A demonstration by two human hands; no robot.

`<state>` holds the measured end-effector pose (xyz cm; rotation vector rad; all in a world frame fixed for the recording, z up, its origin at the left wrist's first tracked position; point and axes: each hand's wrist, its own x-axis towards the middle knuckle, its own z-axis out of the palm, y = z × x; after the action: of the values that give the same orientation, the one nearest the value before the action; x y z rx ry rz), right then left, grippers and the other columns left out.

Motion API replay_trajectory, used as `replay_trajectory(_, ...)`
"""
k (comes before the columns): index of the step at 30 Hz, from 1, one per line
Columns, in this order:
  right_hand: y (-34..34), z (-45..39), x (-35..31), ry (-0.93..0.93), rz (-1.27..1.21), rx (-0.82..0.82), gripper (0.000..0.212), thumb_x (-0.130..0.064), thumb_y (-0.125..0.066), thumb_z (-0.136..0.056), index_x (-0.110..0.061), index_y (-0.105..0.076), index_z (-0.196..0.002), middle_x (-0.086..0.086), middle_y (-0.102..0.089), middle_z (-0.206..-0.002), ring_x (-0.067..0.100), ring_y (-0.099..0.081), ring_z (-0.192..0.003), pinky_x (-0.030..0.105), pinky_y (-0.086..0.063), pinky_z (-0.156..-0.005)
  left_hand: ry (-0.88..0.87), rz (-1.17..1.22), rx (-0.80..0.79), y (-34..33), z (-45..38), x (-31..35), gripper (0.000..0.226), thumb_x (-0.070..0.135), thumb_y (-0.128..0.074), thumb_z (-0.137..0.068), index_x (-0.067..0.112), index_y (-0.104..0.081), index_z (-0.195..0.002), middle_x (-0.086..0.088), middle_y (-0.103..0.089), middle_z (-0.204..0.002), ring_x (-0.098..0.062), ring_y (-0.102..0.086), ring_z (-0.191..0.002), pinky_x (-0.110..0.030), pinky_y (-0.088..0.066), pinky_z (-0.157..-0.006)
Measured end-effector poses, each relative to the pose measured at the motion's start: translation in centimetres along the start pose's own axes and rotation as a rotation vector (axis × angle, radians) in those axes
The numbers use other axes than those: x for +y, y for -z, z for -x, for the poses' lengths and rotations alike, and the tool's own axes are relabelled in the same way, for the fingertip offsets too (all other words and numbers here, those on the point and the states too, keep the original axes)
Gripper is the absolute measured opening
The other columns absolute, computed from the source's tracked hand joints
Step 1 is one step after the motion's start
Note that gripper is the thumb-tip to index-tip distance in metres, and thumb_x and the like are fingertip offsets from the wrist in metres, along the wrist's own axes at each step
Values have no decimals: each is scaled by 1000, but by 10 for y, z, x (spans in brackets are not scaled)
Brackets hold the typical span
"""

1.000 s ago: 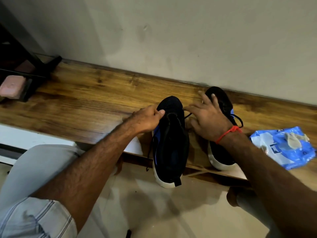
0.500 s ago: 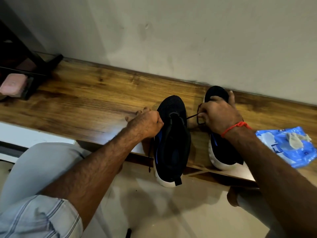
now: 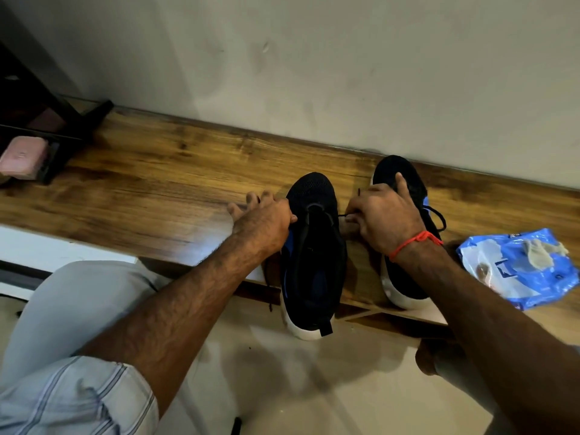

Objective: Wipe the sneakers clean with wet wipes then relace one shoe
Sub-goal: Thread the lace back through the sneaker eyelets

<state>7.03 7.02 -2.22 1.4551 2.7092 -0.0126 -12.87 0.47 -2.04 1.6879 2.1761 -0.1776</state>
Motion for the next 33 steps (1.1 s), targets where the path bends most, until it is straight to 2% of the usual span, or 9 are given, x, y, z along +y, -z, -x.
replay_trajectory(5, -4, 2, 3, 120, -73, -13, 18, -31, -53, -99, -28, -66, -111, -4, -66, -107, 18, -53, -119, 54, 0, -122, 11, 306, -33, -8, -8, -8, 16, 21, -54, -102, 34, -52, -93, 9, -64, -99, -19, -53, -109, -55, -25, -105)
replay_trajectory(7, -5, 4, -2, 143, -152, -6, 25, -33, -48, -101, -26, -61, -122, -3, -66, -116, 19, -55, -119, 53, -1, -122, -5, 526, -45, -9, -9, -8, 19, 27, -51, -103, 35, -50, -87, 9, -63, -85, -16, -58, -89, -53, -39, -105)
replay_trajectory(9, -8, 5, -10, 150, -195, -4, 30, -31, -46, -102, -21, -54, -129, -1, -64, -123, 19, -56, -120, 51, -3, -122, -68, 597, -53, -6, -6, -3, 12, 27, -50, -104, 35, -52, -95, 5, -61, -87, -12, -57, -78, -38, -53, -82)
replay_trajectory(11, -10, 4, -17, 160, -255, 9, 31, -26, -45, -102, -18, -50, -132, 3, -64, -123, 21, -56, -119, 48, -13, -121, -115, 610, -29, -1, -2, 3, 6, 25, -51, -105, 26, -55, -108, 2, -60, -90, -10, -55, -73, -28, -47, -63)
replay_trajectory(16, 0, -1, -20, 115, -478, -48, 16, -24, -52, -100, -19, -57, -114, 5, -67, -102, 23, -63, -96, 38, -52, -83, -30, 853, -110, 15, 4, 8, 13, 17, -51, -105, 12, -63, -109, -2, -63, -88, -9, -56, -66, -18, -49, -52)
replay_trajectory(20, 29, -12, -14, 3, -697, -126, 8, -22, -61, -97, -20, -67, -92, -4, -68, -74, 2, -61, -62, 18, -46, -59, -17, 1109, -211, 39, 9, 5, 18, 14, -49, -107, 15, -66, -104, 2, -64, -79, -4, -52, -53, -19, -46, -50)
replay_trajectory(23, 59, -10, -10, -192, -1207, -184, 9, -13, -66, -94, -8, -68, -87, 3, -63, -63, 7, -48, -41, 19, -39, -41, -22, 1327, -197, 72, 20, 1, 19, 9, -48, -106, 12, -67, -108, 1, -67, -81, -5, -56, -55, -23, -50, -56)
replay_trajectory(28, 122, -7, -8, -252, -1789, -24, 15, -7, -59, -95, 1, -69, -102, 6, -61, -73, 15, -55, -56, 28, -53, -60, -103, 1607, -143, 130, 51, 7, 20, 3, -51, -103, 8, -67, -113, -6, -71, -93, -12, -67, -67, -37, -63, -64)
replay_trajectory(33, 214, 3, -15, -181, -2076, 60, 26, -7, -46, -99, 1, -64, -115, 9, -71, -88, 20, -69, -75, 36, -61, -78, -239, 1851, -100, 207, 95, 26, 27, 3, -48, -104, -4, -59, -128, -18, -67, -121, -27, -74, -88, -43, -64, -73)
